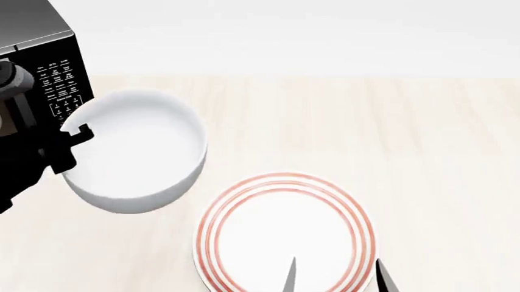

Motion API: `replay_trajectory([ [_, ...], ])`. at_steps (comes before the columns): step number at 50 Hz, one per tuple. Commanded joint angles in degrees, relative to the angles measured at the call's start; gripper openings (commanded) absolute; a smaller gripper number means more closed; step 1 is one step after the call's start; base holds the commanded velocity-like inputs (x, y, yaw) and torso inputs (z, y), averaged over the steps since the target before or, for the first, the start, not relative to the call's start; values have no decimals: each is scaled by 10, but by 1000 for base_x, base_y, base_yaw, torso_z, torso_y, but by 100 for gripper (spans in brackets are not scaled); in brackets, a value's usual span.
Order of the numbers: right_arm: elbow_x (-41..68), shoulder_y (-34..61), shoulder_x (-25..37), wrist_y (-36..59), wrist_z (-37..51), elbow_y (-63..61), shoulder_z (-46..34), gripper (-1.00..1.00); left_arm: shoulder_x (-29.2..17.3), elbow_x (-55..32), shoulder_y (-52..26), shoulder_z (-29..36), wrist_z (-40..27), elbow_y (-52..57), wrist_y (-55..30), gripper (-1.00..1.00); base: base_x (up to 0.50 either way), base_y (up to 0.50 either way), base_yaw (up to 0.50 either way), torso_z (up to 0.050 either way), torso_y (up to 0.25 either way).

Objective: Pick up the white bowl and put it on the plate.

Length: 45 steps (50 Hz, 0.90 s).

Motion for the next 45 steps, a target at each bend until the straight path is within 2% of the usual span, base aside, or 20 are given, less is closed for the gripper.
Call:
replay_trajectory([
  [1, -1, -2, 2, -2, 2, 1, -3, 100, 55, -14, -58, 13, -3, -67, 33, -100, 0, 0, 0, 0, 0],
  [14, -2, 1, 2, 2, 7, 2, -7, 100, 87, -30, -54, 37, -10, -128, 71, -100, 0, 0, 0, 0, 0],
  [28, 0, 6, 2, 2, 8, 10, -10, 100, 90, -99, -64, 111, -27, -199, 131, -100, 0, 0, 0, 0, 1],
  [39, -2, 5, 4, -2, 11, 12, -12, 100, 90, -170, -39, 157, -56, -184, 142, -100, 0, 0, 0, 0, 1],
  [45, -2, 4, 5, -4, 12, 15, -13, 100, 87, -220, -13, 179, -85, -142, 133, -100, 0, 0, 0, 0, 0],
])
